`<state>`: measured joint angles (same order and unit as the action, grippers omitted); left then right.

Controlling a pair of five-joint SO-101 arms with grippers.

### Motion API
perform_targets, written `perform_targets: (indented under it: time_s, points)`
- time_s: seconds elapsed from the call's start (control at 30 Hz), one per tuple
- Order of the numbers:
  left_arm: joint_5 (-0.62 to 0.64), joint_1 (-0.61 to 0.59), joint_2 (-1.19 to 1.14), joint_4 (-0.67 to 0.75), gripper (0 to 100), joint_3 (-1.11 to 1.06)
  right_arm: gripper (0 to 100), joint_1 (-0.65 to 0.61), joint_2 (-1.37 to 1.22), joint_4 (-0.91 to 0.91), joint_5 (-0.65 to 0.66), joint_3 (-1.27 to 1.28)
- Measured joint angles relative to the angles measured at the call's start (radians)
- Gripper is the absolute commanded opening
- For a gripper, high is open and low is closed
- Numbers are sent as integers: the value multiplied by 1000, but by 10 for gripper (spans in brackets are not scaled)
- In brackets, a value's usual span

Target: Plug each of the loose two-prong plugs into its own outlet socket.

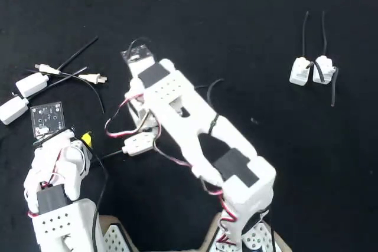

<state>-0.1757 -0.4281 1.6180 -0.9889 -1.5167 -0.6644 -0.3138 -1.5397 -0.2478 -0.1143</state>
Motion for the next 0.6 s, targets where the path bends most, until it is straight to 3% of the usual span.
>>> perform_targets:
  time_s: [0.6]
  points:
    - [0,0,0,0,224,0,11,-40,-40,-18,0,-25]
